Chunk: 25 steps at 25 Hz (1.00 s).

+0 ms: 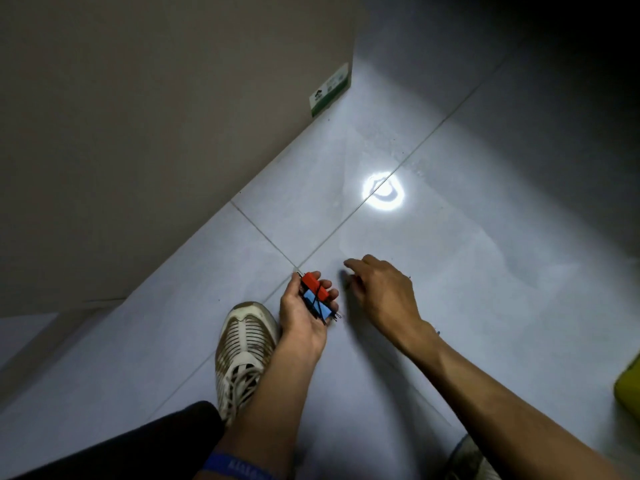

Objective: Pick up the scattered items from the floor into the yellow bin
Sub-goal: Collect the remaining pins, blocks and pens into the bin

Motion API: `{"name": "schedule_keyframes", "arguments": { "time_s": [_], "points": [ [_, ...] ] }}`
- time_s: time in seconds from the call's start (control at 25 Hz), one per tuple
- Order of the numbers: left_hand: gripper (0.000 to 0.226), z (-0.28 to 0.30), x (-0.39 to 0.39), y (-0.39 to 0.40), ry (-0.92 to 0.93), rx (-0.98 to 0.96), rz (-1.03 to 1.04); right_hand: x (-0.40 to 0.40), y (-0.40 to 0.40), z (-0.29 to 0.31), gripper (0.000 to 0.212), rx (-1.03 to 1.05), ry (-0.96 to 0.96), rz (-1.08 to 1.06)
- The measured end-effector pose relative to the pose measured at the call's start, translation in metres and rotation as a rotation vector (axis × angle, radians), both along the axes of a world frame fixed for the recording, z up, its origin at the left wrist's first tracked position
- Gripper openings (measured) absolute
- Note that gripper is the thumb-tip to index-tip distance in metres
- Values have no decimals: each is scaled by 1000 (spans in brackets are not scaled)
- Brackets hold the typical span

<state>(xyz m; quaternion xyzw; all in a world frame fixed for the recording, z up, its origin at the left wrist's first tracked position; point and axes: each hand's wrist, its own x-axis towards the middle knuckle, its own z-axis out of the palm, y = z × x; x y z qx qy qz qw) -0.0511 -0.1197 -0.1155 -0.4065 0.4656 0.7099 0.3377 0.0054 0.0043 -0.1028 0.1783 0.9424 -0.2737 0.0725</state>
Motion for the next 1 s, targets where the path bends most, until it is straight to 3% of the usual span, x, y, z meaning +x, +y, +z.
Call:
{"name": "schedule_keyframes", "arguments": {
  "time_s": [0.12, 0.24, 0.36, 0.52, 0.88, 1.0],
  "points": [
    [39, 2, 1, -1, -4, -18, -22, -12, 13, -15, 17, 230, -151, 245],
    [39, 3, -1, -1, -12, -38, -30, -13, 7, -20, 21, 316, -187, 292],
    [39, 6, 4, 3, -29, -38, -44, -6, 5, -22, 22, 322, -245, 223],
    [40, 8, 11, 14, -32, -40, -55, 9, 6, -15, 18, 176, -220, 5],
    [42, 8, 19, 11, -25, -66, -67, 6, 6, -20, 17, 262, -231, 59],
    [42, 8, 20, 13, -25, -66, -75, 8, 12, -11, 14, 86, -186, -65]
  ]
}}
